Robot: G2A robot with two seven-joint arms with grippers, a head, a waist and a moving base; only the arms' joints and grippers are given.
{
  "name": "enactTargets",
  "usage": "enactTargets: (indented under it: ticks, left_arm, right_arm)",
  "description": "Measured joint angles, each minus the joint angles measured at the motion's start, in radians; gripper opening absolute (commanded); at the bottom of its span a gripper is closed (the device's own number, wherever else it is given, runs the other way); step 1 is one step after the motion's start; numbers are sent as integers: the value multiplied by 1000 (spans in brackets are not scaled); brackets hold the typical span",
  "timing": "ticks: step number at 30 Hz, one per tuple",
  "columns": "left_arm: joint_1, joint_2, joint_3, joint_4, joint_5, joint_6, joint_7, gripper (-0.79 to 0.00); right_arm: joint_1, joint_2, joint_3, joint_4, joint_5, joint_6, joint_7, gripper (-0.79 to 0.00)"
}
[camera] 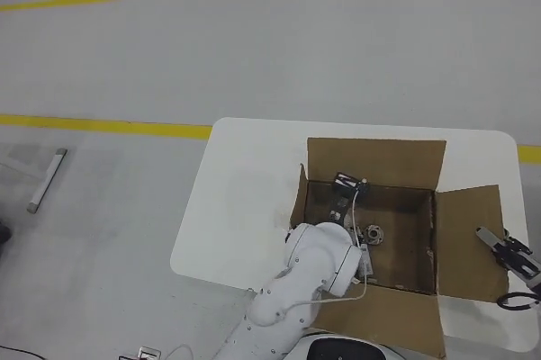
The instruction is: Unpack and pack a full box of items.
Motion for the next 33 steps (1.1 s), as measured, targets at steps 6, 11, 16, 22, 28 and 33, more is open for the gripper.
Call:
enactTargets:
  ticks: [6, 11, 16, 22, 28, 33]
  left_arm:
    - [32, 7, -58, -161, 29, -3, -1, -785]
    - [44, 12, -103, -294, 70, -19, -33, -785]
    - [50, 15, -157, -443, 59, -55, -78, -785]
    - [62, 25, -227, -528, 157, -116, -116, -785]
    - [156, 36, -318, -515, 285, -155, -115, -785]
    - [248, 38, -355, -409, 267, -156, -115, -785]
  right_arm:
    - [3, 1, -9, 5, -7, -1, -11, -785]
    - [3, 2, -4, 11, -2, -7, -19, -785]
    - [3, 4, 3, 20, 7, -13, -23, -785]
    - [3, 5, 15, 25, 22, -16, -24, -785]
    - [0, 8, 36, 47, 39, -38, -15, -785]
    - [0, 10, 45, 53, 42, -48, -15, -785]
